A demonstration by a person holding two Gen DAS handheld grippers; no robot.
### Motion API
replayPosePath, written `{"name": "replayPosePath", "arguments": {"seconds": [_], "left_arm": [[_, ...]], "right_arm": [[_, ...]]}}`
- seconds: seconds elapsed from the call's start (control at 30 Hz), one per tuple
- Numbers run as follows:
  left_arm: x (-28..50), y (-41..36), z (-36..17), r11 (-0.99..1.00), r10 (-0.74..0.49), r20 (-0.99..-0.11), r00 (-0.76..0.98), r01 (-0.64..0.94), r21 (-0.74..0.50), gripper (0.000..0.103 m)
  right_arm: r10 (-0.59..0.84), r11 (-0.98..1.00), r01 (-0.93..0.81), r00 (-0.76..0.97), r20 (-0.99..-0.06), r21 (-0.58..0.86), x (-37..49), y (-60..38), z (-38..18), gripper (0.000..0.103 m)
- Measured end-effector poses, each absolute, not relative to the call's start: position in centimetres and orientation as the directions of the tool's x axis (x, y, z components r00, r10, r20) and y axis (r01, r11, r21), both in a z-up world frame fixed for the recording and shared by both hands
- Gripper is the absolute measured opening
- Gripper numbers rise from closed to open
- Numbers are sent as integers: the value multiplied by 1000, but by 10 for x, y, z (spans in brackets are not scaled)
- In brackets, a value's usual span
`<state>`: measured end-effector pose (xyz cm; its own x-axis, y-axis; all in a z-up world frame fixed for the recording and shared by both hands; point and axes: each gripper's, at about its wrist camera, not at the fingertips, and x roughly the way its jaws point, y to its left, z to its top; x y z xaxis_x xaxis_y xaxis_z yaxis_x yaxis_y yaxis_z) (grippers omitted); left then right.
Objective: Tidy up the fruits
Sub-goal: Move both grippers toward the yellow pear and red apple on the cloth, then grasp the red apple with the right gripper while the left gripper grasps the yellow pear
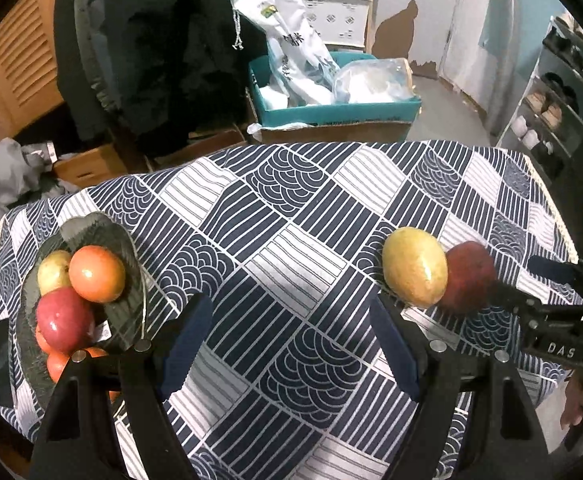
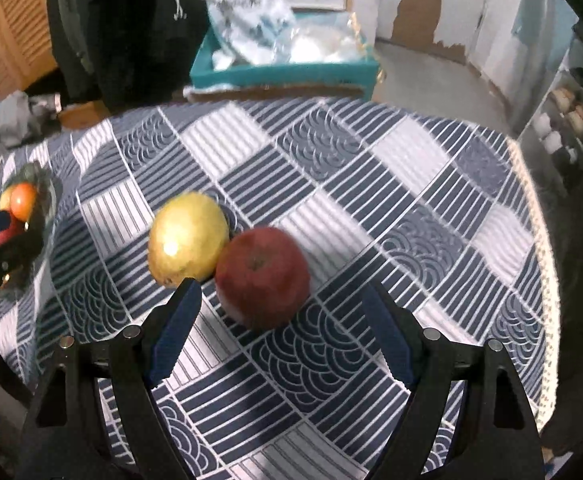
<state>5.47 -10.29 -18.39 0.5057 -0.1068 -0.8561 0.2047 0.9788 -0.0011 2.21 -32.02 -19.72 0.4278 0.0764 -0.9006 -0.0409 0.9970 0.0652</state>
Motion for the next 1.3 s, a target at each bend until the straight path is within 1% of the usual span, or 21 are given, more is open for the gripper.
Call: {"name": "replayPosePath", "arguments": {"seconds": [0.1, 0.3, 0.47, 0.67, 0.73, 0.77, 0.9, 1.03, 1.3], "left_arm": [[60, -106, -193, 979, -93, -862, 498, 202, 11, 82], [68, -107, -208, 982, -104, -883, 458, 189, -17, 82], [72, -109, -213, 981, -116, -889, 443, 194, -32, 82], [75, -112, -215, 979, -129, -892, 432, 199, -45, 82], [77, -114, -215, 978, -136, -893, 430, 201, -52, 82], [78, -115, -215, 978, -142, -893, 428, 202, -58, 82], [82, -119, -213, 976, -164, -892, 421, 198, -86, 82], [84, -126, -211, 974, -189, -888, 419, 198, -113, 82], [91, -151, -208, 962, -254, -882, 397, 197, -189, 82]], "right_arm": [[79, 997, -49, 398, -914, 65, 25, -319, -210, 83], [96, 994, -76, 363, -927, 73, 32, -316, -227, 83], [90, 993, -103, 340, -936, 59, 42, -310, -239, 83], [114, 989, -123, 324, -939, 78, 54, -308, -250, 83], [129, 987, -132, 319, -939, 91, 55, -308, -254, 80], [140, 985, -139, 314, -939, 101, 56, -308, -256, 74], [147, 984, -144, 324, -934, 105, 54, -310, -256, 72], [136, 988, -113, 347, -928, 103, 45, -320, -252, 72], [57, 997, 29, 391, -918, 74, 28, -362, -235, 72]]}}
